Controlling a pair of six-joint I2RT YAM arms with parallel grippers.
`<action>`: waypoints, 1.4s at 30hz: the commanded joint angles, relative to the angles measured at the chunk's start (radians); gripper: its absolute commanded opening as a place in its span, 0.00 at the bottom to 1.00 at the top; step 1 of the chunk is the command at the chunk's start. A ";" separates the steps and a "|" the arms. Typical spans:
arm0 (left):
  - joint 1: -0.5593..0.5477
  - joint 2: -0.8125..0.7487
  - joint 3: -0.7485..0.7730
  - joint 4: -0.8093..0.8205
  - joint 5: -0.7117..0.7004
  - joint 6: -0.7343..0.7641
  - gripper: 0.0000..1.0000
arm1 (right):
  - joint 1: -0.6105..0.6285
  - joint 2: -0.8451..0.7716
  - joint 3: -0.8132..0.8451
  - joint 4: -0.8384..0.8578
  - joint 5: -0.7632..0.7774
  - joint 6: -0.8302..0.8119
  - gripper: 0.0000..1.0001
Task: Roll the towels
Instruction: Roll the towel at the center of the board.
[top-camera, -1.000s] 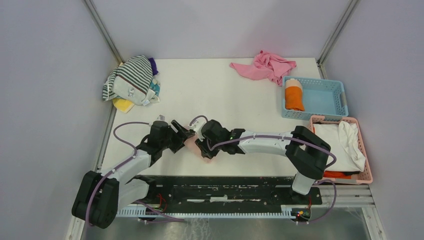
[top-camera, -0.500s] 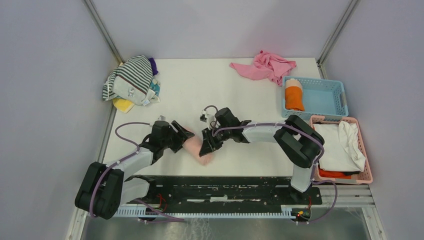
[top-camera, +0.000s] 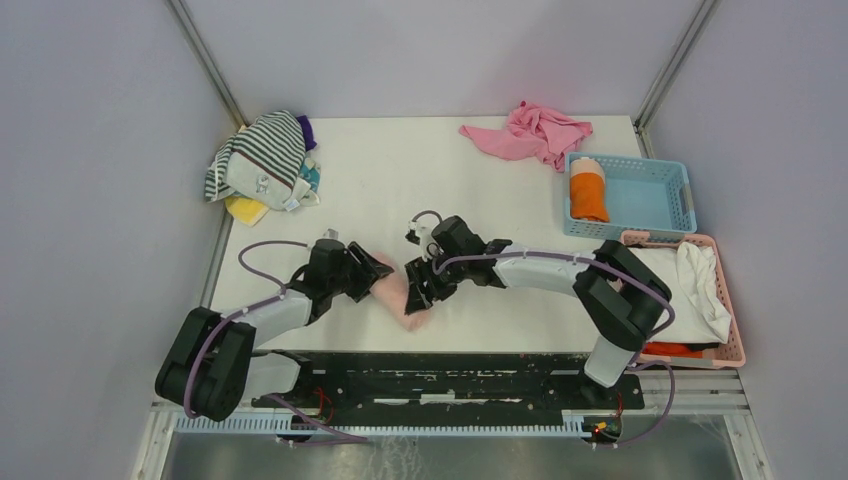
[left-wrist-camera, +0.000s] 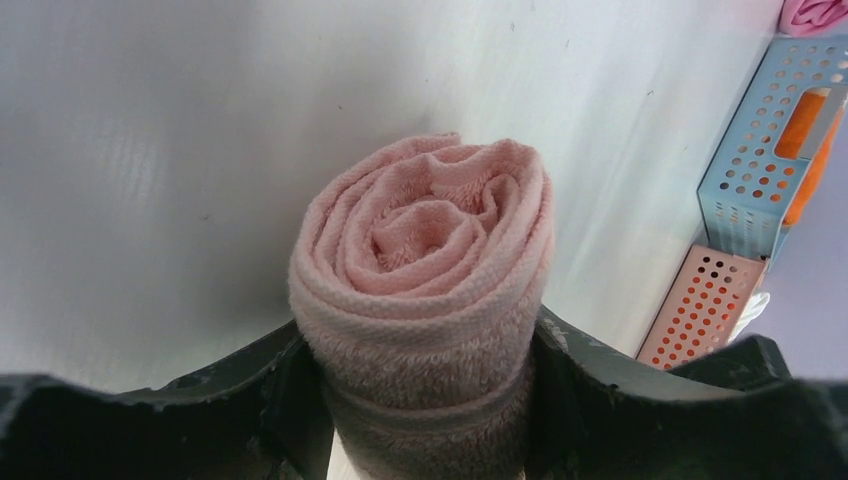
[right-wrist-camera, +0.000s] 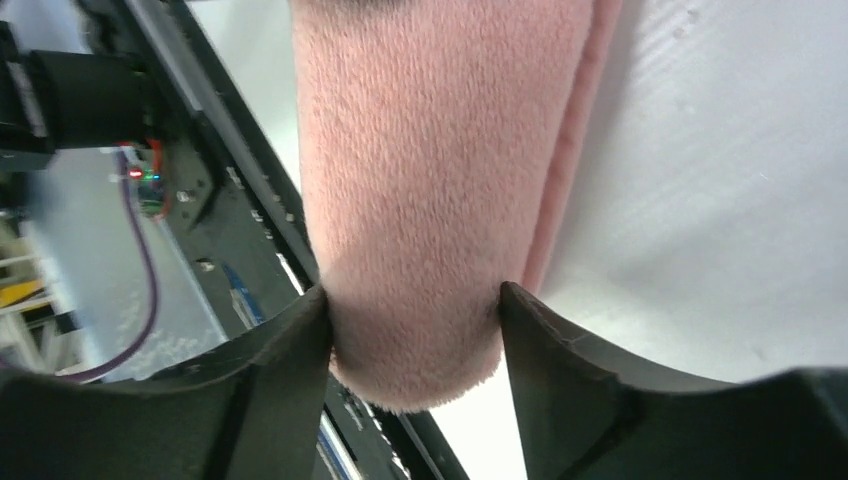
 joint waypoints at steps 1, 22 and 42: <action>-0.016 0.044 -0.012 -0.121 -0.058 0.077 0.58 | 0.073 -0.115 0.070 -0.286 0.303 -0.137 0.71; -0.062 0.077 0.010 -0.114 -0.070 0.055 0.59 | 0.331 0.137 0.420 -0.389 0.799 -0.308 0.89; -0.109 0.215 -0.010 0.066 0.010 -0.029 0.65 | 0.287 0.290 0.317 -0.346 0.734 -0.216 0.59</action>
